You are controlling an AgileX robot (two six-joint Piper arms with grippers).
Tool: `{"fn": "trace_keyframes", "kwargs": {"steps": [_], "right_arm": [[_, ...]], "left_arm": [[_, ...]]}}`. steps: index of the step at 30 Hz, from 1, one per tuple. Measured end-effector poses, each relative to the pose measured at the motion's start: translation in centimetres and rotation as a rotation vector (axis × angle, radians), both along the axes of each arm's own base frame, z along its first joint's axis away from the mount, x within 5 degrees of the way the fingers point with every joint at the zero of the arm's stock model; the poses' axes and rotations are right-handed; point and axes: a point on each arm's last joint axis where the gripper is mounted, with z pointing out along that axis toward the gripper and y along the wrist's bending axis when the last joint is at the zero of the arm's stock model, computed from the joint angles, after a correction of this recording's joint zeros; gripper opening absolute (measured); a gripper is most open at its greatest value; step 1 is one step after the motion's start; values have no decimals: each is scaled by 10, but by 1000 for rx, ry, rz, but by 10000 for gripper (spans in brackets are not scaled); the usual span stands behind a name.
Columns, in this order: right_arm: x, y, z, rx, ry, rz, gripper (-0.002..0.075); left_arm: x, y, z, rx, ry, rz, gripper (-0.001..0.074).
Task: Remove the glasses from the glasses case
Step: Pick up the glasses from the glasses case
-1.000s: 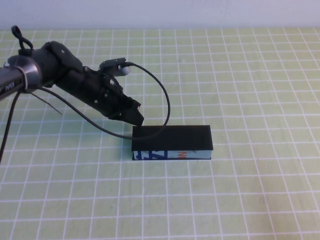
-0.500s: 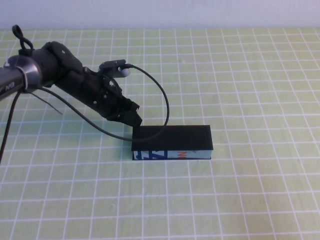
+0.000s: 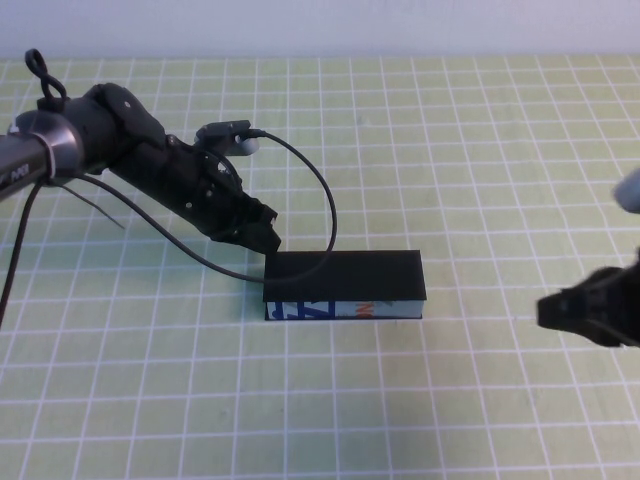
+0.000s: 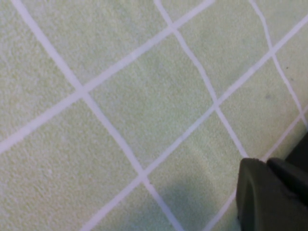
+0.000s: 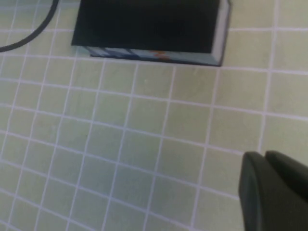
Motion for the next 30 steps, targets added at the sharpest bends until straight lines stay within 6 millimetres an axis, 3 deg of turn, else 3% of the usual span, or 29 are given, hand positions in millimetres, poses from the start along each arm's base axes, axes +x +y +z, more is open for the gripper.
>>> {"fn": "trace_keyframes", "kwargs": {"steps": [6,11,15,20,27,30], "right_arm": [[50,74,4,-128,-11,287,-18],[68,118,4,-253,-73,462,-18],[70,144,1,-348,-176,641,-17],[69,160,-11,-439,-276,829,34],[85,162,-31,-593,-379,898,305],[92,164,-35,-621,-426,887,339]], "left_arm": [[0,0,0,0,-4,3,-4],[0,0,0,2,-4,2,-4],[0,0,0,2,-3,4,-4],[0,0,0,2,-3,4,-4],[0,0,0,2,-3,4,-4],[0,0,0,2,-3,4,-4]]}}
